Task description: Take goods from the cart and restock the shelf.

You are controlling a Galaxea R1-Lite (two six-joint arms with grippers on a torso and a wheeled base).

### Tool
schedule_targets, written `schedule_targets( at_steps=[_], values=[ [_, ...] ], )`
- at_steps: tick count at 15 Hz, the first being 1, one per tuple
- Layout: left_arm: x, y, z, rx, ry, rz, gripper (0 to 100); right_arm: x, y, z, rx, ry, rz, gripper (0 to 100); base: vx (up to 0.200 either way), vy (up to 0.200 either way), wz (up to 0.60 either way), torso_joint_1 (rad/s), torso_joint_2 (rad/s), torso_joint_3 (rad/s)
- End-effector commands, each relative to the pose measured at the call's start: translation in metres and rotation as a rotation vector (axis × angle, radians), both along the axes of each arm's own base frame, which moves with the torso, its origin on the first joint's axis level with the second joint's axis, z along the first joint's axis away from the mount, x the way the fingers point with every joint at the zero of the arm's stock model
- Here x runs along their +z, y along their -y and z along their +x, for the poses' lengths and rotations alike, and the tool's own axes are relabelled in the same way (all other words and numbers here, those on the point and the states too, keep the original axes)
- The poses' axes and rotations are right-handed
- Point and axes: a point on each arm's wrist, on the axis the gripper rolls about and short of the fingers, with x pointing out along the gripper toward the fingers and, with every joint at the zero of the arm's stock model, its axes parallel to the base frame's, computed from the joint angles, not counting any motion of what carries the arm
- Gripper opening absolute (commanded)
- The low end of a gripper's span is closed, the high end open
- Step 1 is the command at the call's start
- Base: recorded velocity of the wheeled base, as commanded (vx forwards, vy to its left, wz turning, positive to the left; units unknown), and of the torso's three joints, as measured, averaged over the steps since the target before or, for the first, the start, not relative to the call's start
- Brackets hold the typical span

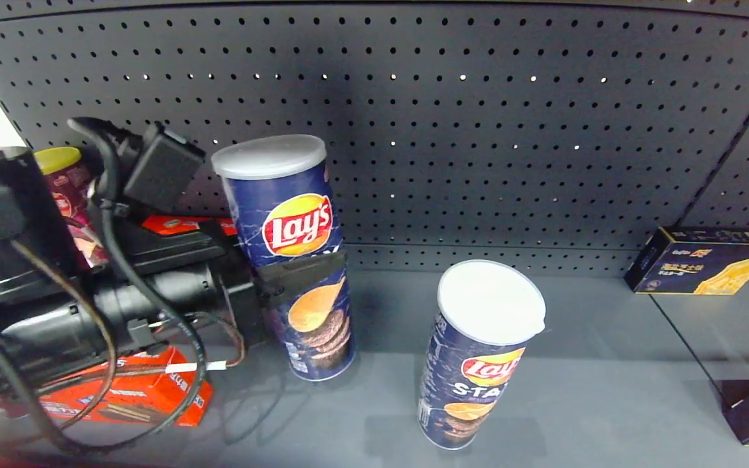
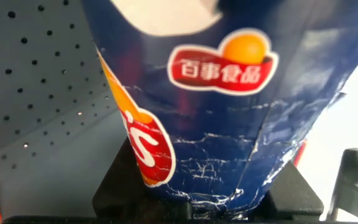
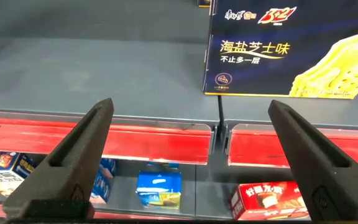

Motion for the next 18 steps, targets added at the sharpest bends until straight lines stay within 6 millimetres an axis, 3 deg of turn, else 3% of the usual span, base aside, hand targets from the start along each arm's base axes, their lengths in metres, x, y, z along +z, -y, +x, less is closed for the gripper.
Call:
schedule_targets(
  at_steps=[1, 6, 8, 9, 18],
  values=[
    [-0.015, 0.019, 0.041, 0.009, -0.029, 0.047, 0, 0.000, 0.000, 0.000, 0.000, -0.001, -0.002, 100, 0.000, 0.000, 0.00, 0.000, 0.00, 0.000],
    [-0.026, 0.052, 0.078, -0.035, 0.016, 0.098, 0, 0.000, 0.000, 0.000, 0.000, -0.001, 0.000, 100, 0.000, 0.000, 0.00, 0.000, 0.00, 0.000],
    [-0.026, 0.056, 0.082, -0.040, 0.021, 0.096, 0, 0.000, 0.000, 0.000, 0.000, -0.001, 0.000, 100, 0.000, 0.000, 0.00, 0.000, 0.00, 0.000],
    [-0.029, 0.067, 0.097, -0.041, 0.032, 0.090, 0, 0.000, 0.000, 0.000, 0.000, -0.001, -0.002, 100, 0.000, 0.000, 0.00, 0.000, 0.00, 0.000],
    [-0.043, 0.100, 0.128, -0.070, 0.087, 0.058, 0, 0.000, 0.000, 0.000, 0.000, -0.001, 0.000, 100, 0.000, 0.000, 0.00, 0.000, 0.00, 0.000]
  ],
)
